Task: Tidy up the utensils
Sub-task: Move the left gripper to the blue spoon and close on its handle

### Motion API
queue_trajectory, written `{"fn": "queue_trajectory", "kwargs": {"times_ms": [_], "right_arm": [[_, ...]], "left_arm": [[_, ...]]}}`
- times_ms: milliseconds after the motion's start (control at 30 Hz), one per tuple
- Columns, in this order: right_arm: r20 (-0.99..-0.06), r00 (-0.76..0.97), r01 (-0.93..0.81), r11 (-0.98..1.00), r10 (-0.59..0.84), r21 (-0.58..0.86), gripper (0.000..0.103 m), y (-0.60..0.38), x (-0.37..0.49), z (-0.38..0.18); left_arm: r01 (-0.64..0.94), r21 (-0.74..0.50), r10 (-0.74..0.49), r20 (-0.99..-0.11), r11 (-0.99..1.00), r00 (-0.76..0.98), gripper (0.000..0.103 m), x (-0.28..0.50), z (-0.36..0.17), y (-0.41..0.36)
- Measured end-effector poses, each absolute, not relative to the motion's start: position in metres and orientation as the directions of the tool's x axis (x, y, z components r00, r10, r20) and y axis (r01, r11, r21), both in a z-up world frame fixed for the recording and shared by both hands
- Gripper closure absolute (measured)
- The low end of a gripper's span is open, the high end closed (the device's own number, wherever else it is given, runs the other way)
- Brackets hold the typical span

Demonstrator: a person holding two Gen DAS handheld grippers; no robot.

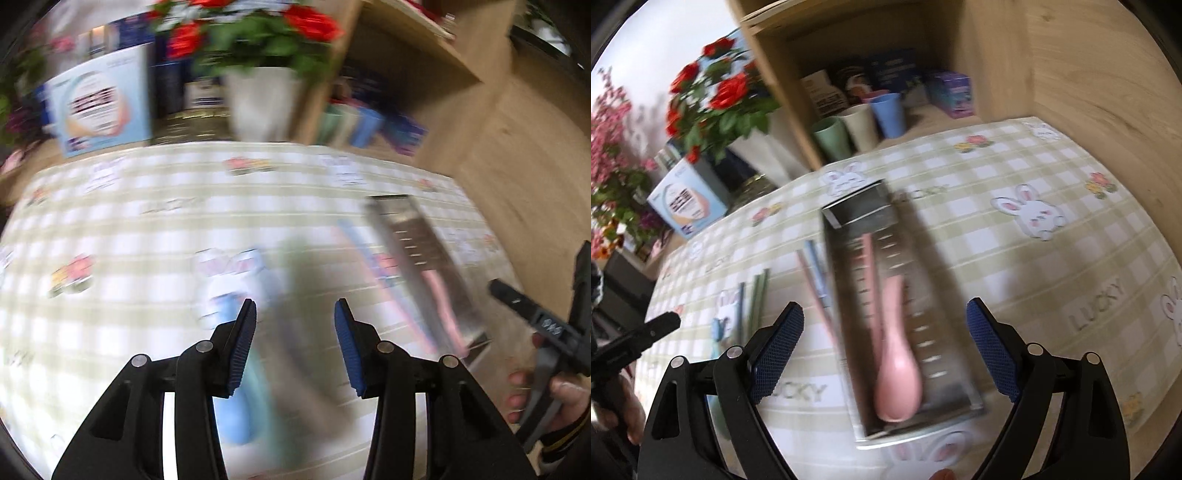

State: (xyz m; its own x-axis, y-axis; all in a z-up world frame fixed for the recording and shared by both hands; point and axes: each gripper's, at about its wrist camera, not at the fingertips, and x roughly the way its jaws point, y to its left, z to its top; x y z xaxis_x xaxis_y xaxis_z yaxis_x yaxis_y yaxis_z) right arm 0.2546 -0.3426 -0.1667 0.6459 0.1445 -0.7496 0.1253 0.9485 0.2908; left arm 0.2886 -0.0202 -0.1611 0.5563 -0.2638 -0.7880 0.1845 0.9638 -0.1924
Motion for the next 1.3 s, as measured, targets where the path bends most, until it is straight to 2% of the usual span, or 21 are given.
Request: {"fn": "queue_trajectory", "kwargs": {"times_ms": [167,267,433,633,933,1000,1300], "right_arm": [[-0.750,0.632,0.045,0.956,0.198,0.291,0.017,-0.308,0.259,-0.168],[-0.761,0.622,0.030,0.966,0.184,0.258,0.017,-0.293,0.258,-0.170],[-0.783,0.611,0.027,0.985,0.118,0.169,0.017,-0.271,0.252,-0.177],[-0.813,0.566,-0.040,0.989,0.138,0.140,0.017,-0.251,0.250,-0.189],[-0.821,0.551,-0.074,0.989,0.150,0.131,0.017,-0.242,0.250,-0.193],[-0.822,0.549,-0.071,0.988,0.151,0.134,0.017,-0.243,0.250,-0.194],[-0.821,0.551,-0.056,0.988,0.150,0.142,0.016,-0.246,0.250,-0.195]], "left_arm": [[0.093,-0.173,-0.195,-0.807,0.981,0.558,0.060,0.278,-0.175,0.027],[0.074,-0.171,-0.183,-0.817,0.983,0.547,0.060,0.272,-0.185,0.040],[0.087,-0.162,-0.183,-0.828,0.983,0.530,0.060,0.269,-0.202,0.037],[0.133,-0.136,-0.185,-0.838,0.982,0.513,0.060,0.265,-0.219,0.019],[0.169,-0.130,-0.196,-0.861,0.977,0.469,0.062,0.267,-0.234,0.009],[0.175,-0.128,-0.196,-0.866,0.976,0.460,0.069,0.272,-0.235,0.008],[0.161,-0.182,-0.234,-0.876,0.970,0.422,0.069,0.278,-0.243,0.010]]}}
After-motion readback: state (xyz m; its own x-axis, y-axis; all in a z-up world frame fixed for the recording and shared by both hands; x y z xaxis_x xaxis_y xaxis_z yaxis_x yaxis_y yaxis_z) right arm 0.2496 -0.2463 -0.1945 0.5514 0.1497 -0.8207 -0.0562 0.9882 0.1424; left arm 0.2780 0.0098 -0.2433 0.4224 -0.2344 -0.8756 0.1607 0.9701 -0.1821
